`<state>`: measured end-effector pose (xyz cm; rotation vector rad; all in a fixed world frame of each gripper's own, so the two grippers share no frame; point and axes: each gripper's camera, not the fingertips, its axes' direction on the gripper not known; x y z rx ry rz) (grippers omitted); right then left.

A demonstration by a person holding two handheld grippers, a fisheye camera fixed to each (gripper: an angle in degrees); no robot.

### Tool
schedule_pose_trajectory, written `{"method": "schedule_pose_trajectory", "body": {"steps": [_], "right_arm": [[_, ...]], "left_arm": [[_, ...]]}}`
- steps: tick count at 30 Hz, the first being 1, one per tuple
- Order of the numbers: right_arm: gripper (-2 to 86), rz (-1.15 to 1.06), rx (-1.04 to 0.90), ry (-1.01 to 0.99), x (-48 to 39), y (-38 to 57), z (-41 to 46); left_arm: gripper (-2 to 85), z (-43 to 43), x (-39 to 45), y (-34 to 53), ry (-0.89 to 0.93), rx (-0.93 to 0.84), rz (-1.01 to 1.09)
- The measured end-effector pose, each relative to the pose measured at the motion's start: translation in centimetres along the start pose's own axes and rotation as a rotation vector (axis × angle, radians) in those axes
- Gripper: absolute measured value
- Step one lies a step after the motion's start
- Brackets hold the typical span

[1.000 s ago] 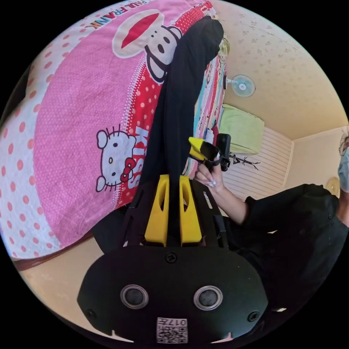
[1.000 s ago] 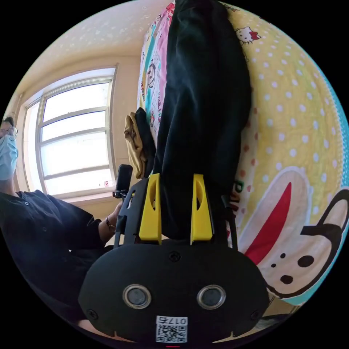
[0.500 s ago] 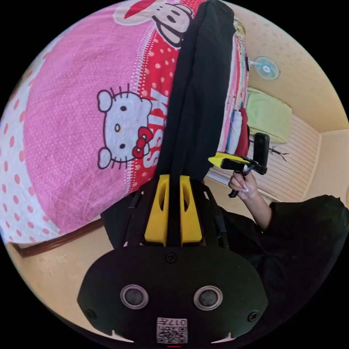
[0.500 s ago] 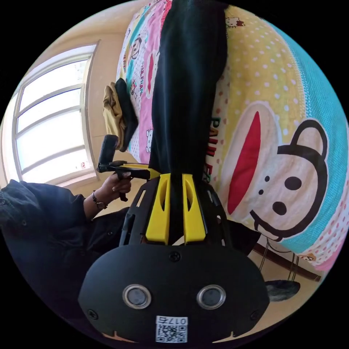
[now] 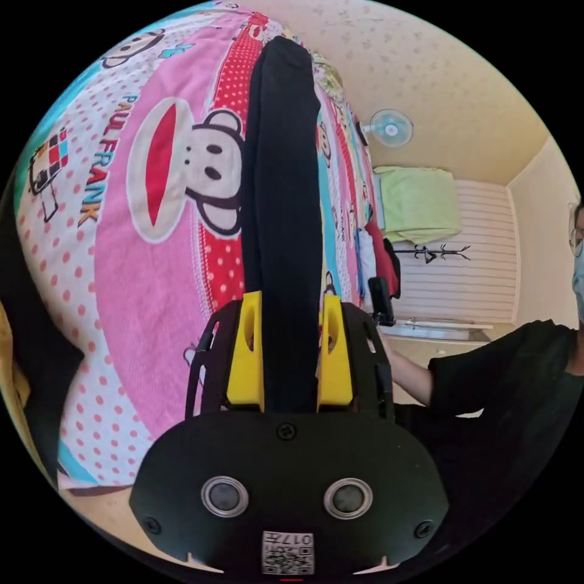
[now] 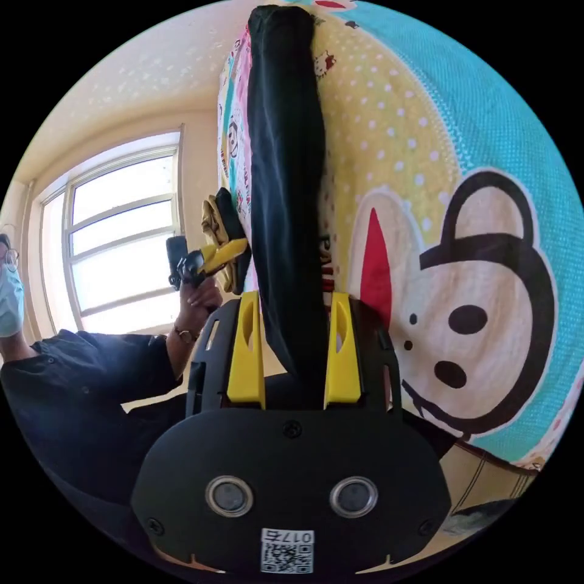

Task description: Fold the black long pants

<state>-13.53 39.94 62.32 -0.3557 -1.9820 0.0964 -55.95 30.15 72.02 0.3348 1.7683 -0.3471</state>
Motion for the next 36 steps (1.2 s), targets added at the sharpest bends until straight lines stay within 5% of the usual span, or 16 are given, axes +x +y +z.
{"method": "schedule_pose_trajectory", "body": {"steps": [9,15,20,26,29,33,36], "right_arm": [[9.6,0.023,0.014,-0.089,0.6,3.5,1.6],[6.0,-0.097,-0.004,-0.257,-4.7,6.8,-3.2],[4.3,-0.217,0.137,-0.459,-11.7,11.6,-10.0],[3.7,-0.401,0.144,-0.635,-18.6,12.9,-14.2],[5.4,-0.319,0.131,-0.589,-17.0,8.0,-14.8],[11.8,-0.112,0.264,-0.349,-11.0,-1.0,-16.6],[16.1,-0.076,0.284,-0.159,-10.6,-3.5,-17.4]], "left_arm": [[7.4,4.2,7.1,-12.6,0.003,-0.186,0.427],[1.2,10.2,9.3,-13.0,-0.363,-0.304,0.718],[-0.9,17.1,6.8,-7.1,-0.248,-0.495,0.706],[-1.0,22.9,8.2,3.7,0.270,-0.826,0.589],[-0.9,23.0,4.7,5.1,0.288,-0.689,0.328],[-0.1,15.3,-6.8,4.3,0.274,-0.147,-0.190],[2.9,9.0,-9.5,3.0,0.130,0.055,-0.251]]}}
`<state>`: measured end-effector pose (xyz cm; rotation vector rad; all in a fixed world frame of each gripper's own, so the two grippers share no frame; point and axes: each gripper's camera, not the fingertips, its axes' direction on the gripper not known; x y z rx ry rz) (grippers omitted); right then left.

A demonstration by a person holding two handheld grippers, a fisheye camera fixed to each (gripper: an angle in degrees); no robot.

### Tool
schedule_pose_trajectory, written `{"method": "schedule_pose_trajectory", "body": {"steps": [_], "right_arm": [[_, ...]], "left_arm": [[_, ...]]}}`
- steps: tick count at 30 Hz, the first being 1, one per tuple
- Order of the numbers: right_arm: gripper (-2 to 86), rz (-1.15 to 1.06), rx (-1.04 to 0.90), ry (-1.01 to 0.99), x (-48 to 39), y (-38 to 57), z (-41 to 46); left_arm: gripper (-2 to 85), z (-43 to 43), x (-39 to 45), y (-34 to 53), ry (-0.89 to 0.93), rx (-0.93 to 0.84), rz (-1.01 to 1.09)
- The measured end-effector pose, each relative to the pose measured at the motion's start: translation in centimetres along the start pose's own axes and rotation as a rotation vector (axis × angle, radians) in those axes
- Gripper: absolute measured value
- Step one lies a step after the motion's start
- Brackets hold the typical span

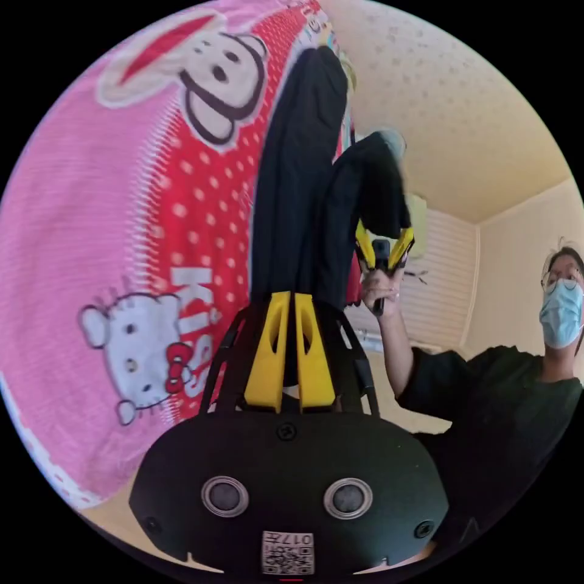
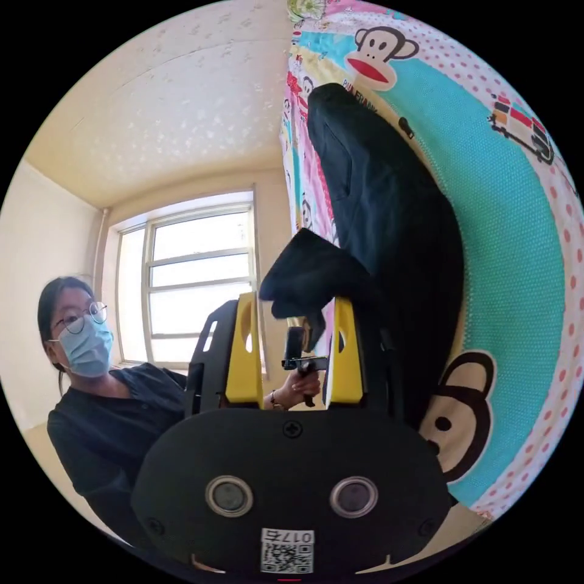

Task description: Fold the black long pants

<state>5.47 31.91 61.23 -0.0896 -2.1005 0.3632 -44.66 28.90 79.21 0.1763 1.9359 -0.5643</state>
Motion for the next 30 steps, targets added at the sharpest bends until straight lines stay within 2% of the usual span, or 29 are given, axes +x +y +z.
{"method": "schedule_pose_trajectory", "body": {"steps": [3,8,13,16,17,19,21,23,25,27,30], "right_arm": [[17.3,-0.008,0.008,0.087,-1.2,3.0,-0.1],[16.7,0.117,0.097,0.244,0.5,12.4,-1.2],[14.6,0.143,0.085,0.254,2.3,14.3,3.1],[8.8,0.037,0.089,0.246,-0.2,12.9,6.1],[7.4,-0.002,0.090,0.255,-1.2,12.8,6.6],[6.2,-0.139,0.101,0.221,-4.8,12.9,8.4],[6.0,-0.158,0.103,0.156,-5.1,12.8,9.3],[6.3,-0.071,0.105,0.197,-3.4,12.5,9.8],[6.9,0.039,0.115,0.268,-0.9,13.0,9.7],[7.4,0.083,0.103,0.306,-0.2,13.9,9.5],[8.4,0.052,0.102,0.328,-1.1,15.7,9.0]], "left_arm": [[4.8,-2.1,3.1,-3.3,-0.102,-0.001,0.126],[8.1,3.0,9.4,-7.9,-0.146,-0.139,0.374],[12.2,15.1,8.4,-8.7,-0.160,-0.382,0.300],[8.5,15.5,9.2,-7.0,-0.241,-0.322,0.321],[6.7,15.0,9.7,-6.6,-0.225,-0.307,0.338],[3.7,10.8,11.6,-4.7,-0.126,-0.143,0.412],[3.3,8.5,11.8,-3.8,-0.143,-0.068,0.403],[3.8,8.7,10.5,-3.8,-0.235,-0.082,0.347],[5.1,11.1,7.7,-4.4,-0.327,-0.176,0.294],[6.7,12.2,6.3,-5.0,-0.285,-0.220,0.252],[9.0,12.8,5.3,-5.5,-0.209,-0.189,0.257]]}}
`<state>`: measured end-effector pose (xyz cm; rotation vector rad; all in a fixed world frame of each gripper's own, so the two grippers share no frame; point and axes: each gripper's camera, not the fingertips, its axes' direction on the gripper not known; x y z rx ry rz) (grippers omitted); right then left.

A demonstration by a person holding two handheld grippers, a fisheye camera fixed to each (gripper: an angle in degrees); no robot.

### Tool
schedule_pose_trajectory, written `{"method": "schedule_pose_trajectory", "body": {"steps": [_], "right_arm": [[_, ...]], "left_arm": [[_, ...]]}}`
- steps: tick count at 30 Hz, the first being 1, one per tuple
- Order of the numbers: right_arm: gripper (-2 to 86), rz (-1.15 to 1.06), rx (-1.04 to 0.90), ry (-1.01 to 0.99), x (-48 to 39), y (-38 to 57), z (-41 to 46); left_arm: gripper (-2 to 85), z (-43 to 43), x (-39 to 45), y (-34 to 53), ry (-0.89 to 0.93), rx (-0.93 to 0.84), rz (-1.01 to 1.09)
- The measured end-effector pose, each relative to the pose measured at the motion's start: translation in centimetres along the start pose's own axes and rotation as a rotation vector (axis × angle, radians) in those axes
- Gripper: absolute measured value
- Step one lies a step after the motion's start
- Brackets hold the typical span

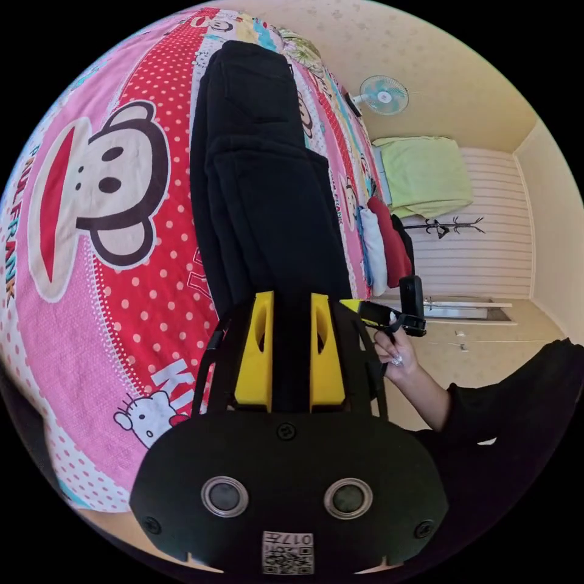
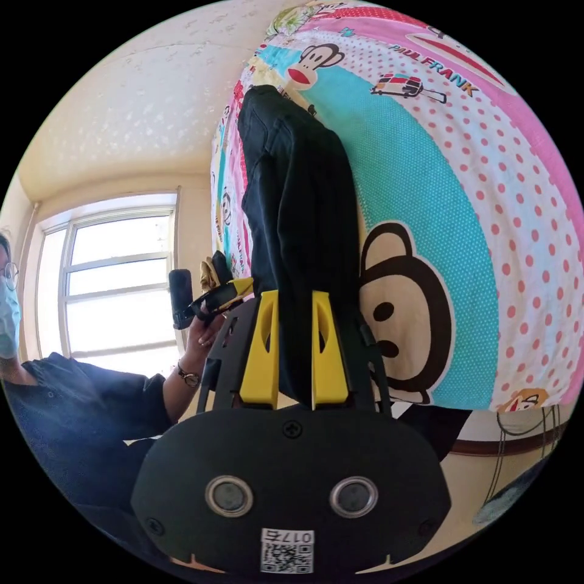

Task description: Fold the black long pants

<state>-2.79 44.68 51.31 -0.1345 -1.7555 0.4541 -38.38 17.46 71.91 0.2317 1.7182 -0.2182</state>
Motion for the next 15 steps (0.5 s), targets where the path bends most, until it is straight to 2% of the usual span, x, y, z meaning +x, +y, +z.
{"method": "schedule_pose_trajectory", "body": {"steps": [2,4,7,8,11,12,15], "right_arm": [[8.9,-0.011,0.018,-0.018,-0.3,0.4,-0.6],[9.9,-0.006,0.063,-0.058,-0.5,-0.1,-1.2],[11.4,-0.012,0.042,-0.023,-0.8,-1.0,-0.2],[11.8,-0.013,0.038,-0.011,-0.7,-1.0,0.0],[12.7,0.000,0.016,-0.009,-0.3,-0.9,1.6],[12.8,0.006,0.021,-0.013,-0.2,-0.9,2.0],[12.5,-0.027,0.109,-0.036,-1.2,-1.5,1.3]], "left_arm": [[8.1,0.0,0.5,-0.4,-0.016,0.035,0.032],[4.5,-0.3,3.7,-0.9,-0.055,0.070,0.217],[3.3,0.4,7.9,-1.3,-0.150,0.067,0.453],[3.4,0.8,8.1,-1.5,-0.162,0.057,0.471],[4.7,3.3,5.1,-2.6,-0.223,-0.028,0.322],[6.3,4.3,2.7,-2.9,-0.209,-0.088,0.199],[8.8,3.2,0.0,-1.6,-0.020,0.001,0.080]]}}
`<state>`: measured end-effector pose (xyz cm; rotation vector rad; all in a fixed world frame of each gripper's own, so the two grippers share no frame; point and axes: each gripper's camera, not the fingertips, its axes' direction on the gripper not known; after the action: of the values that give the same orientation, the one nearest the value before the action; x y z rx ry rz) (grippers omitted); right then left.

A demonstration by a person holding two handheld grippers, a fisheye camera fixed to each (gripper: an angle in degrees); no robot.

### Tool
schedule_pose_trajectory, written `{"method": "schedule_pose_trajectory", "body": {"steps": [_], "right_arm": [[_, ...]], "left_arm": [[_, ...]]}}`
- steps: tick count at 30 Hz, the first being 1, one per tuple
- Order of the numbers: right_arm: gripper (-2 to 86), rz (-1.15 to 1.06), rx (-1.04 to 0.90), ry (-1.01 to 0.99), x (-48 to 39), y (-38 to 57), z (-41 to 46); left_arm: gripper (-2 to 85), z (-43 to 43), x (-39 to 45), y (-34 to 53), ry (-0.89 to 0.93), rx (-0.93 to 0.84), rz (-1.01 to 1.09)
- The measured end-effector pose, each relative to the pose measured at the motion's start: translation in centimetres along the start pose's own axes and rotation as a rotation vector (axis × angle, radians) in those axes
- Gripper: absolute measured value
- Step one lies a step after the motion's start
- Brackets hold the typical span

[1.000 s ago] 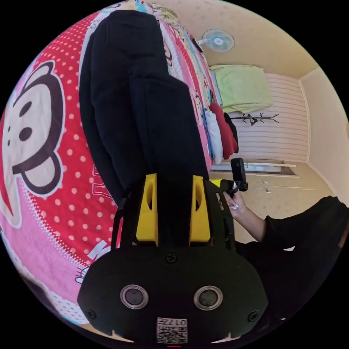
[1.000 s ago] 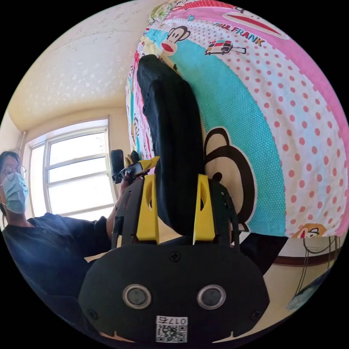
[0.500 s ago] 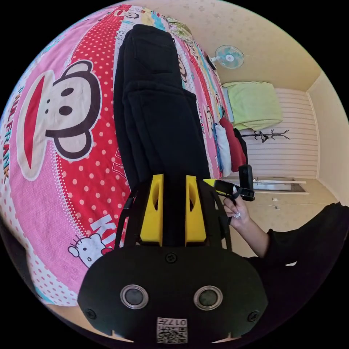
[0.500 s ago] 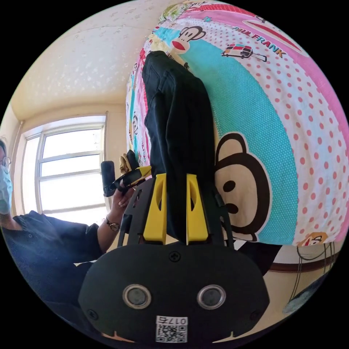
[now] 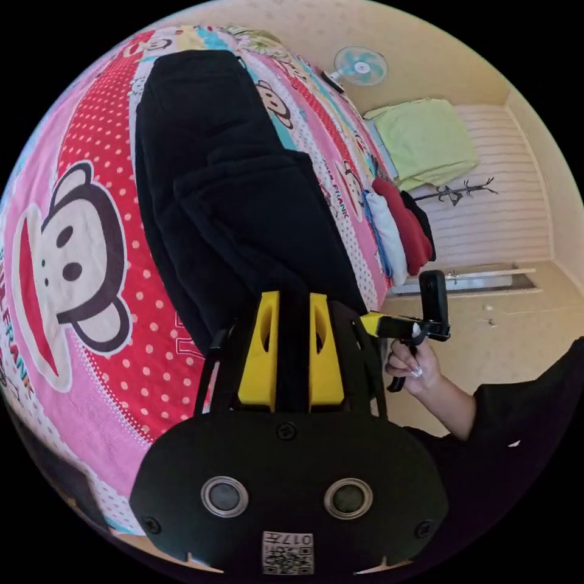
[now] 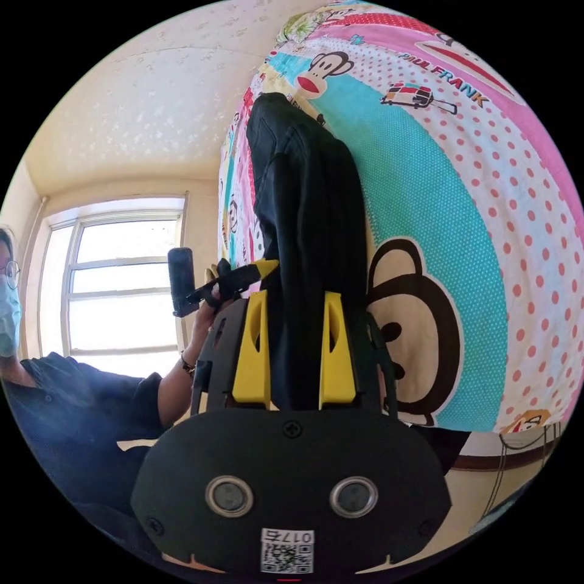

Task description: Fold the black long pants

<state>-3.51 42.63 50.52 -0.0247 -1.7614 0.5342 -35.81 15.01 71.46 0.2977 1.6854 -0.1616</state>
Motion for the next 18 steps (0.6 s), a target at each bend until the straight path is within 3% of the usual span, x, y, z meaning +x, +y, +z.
{"method": "schedule_pose_trajectory", "body": {"steps": [5,8,10,12,14,16,18], "right_arm": [[8.4,-0.051,-0.059,0.016,-0.9,-2.9,1.7],[5.4,-0.152,-0.067,-0.146,-3.2,-3.7,1.3],[5.0,-0.229,-0.020,-0.358,-4.3,-4.0,-0.5],[5.3,-0.216,-0.018,-0.425,-3.5,-4.8,-1.2],[6.1,-0.127,-0.031,-0.324,-1.5,-5.8,-1.1],[8.7,0.079,-0.072,-0.049,2.4,-6.1,-1.0],[12.2,0.117,-0.096,0.043,3.5,-5.4,-2.2]], "left_arm": [[11.2,1.6,-0.2,2.5,0.000,-0.036,-0.082],[7.8,-1.2,1.7,4.1,0.106,0.072,-0.037],[5.4,-4.9,5.5,5.6,0.069,0.186,0.103],[5.2,-5.6,6.7,6.3,-0.014,0.202,0.101],[5.7,-5.0,6.5,6.8,-0.137,0.207,0.065],[7.4,-2.8,4.3,6.5,-0.262,0.100,-0.058],[9.6,-2.6,2.9,6.2,-0.261,0.073,-0.127]]}}
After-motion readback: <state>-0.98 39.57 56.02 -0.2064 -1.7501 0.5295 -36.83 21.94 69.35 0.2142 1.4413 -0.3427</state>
